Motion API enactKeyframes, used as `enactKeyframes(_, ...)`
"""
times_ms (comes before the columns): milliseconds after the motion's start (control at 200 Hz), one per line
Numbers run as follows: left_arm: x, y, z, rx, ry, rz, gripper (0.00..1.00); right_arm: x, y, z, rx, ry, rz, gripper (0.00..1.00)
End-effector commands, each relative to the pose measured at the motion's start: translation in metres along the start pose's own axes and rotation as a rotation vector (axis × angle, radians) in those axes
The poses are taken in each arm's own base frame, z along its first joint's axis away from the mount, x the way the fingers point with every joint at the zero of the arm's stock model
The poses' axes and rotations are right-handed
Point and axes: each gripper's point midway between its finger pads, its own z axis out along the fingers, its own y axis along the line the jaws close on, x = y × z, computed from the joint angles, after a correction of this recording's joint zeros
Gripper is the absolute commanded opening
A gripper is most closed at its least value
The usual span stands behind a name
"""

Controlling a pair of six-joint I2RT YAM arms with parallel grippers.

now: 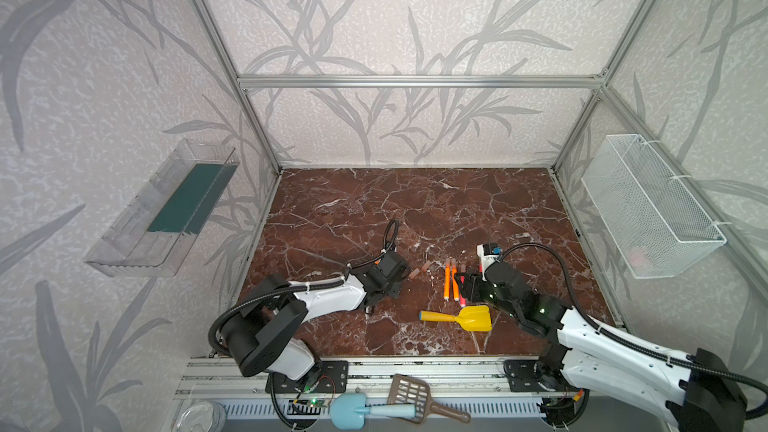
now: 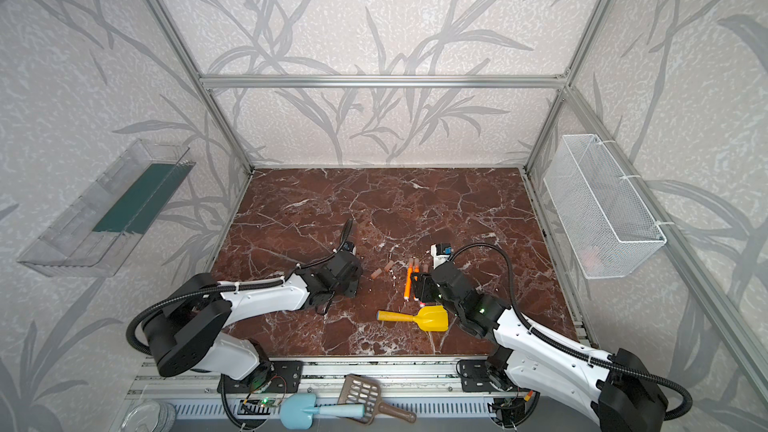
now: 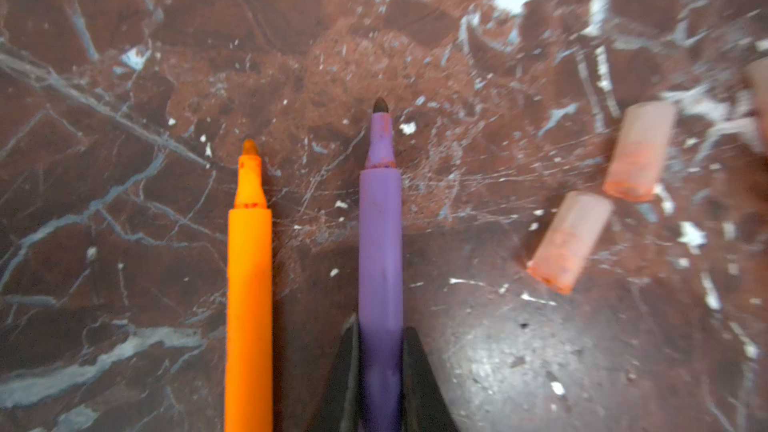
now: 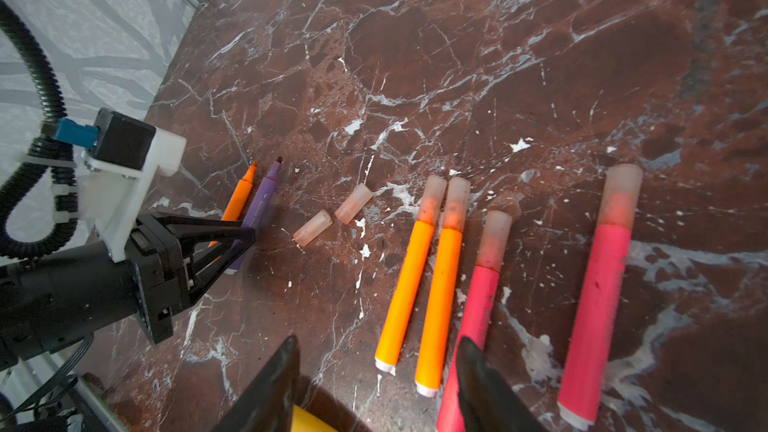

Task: Insert the pens into the pen caps
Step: 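Move the left gripper to the purple marker and grasp it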

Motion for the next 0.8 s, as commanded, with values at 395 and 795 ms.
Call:
enactKeyframes(395,-0.015,-0.093,-0.079,0.401,-0.258,0.206,0.0,-0.007,0.054,-0.005,-0.362,-0.106,0.153,0.62)
enactKeyframes(795,-0.009,-0.125,-0.102,0.563,-0.295,0.245,0.0,-0.008,0.084,-0.021,-0.48,-0.165,0.175,0.63)
